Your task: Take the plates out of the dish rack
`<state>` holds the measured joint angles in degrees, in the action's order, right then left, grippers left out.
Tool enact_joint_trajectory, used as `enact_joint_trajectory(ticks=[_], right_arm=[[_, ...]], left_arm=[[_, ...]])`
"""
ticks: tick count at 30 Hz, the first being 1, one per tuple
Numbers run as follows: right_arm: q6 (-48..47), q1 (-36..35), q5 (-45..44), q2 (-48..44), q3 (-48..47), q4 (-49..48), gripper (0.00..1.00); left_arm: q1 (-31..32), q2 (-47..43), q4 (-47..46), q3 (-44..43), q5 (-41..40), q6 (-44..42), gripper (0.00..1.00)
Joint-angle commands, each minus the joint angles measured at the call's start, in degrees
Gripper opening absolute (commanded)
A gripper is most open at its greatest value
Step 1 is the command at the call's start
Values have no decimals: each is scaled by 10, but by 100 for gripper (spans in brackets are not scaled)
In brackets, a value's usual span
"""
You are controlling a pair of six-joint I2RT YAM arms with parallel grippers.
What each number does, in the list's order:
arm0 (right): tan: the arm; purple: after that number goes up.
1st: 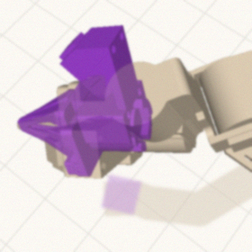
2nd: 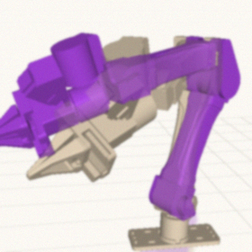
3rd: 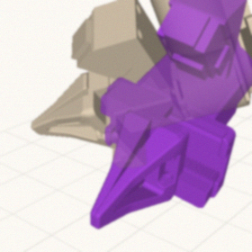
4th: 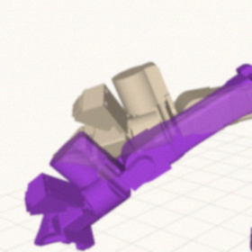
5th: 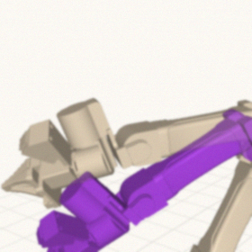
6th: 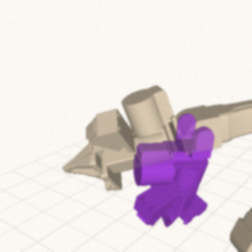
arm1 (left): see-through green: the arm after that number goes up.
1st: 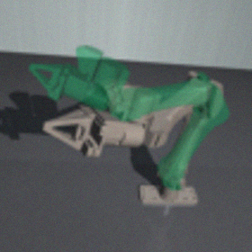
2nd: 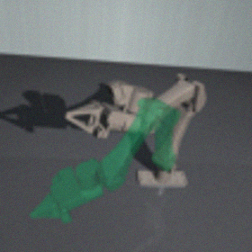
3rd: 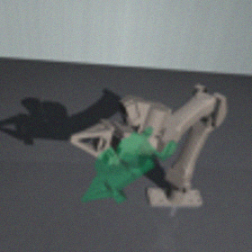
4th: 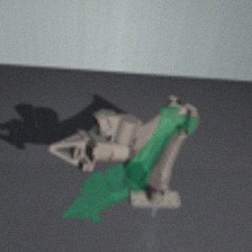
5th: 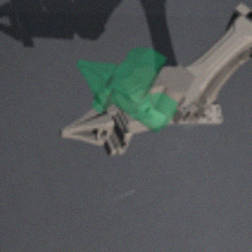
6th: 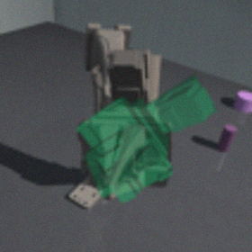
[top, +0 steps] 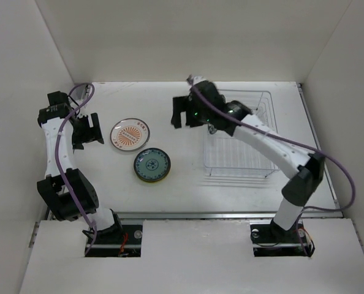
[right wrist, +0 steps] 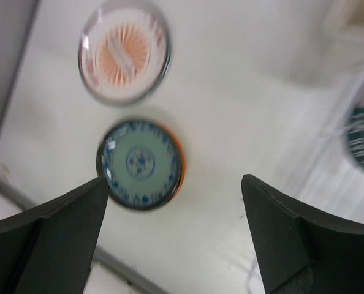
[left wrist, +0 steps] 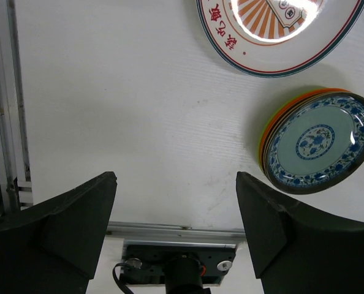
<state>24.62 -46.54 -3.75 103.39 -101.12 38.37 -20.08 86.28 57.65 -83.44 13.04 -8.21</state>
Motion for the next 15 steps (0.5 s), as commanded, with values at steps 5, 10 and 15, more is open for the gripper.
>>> enact_joint_trajectory(ticks=[5, 10, 15], right_arm=[[53, 131, -228, -26, -103, 111, 99], [39, 181, -212, 41, -125, 117, 99], [52, 205, -175, 92, -112, 89, 93]], left_arm=[[-2, -35, 5, 6, -6, -15, 76], [-2, -35, 11, 6, -6, -27, 76], [-2, -48, 12, 13, -6, -33, 76]])
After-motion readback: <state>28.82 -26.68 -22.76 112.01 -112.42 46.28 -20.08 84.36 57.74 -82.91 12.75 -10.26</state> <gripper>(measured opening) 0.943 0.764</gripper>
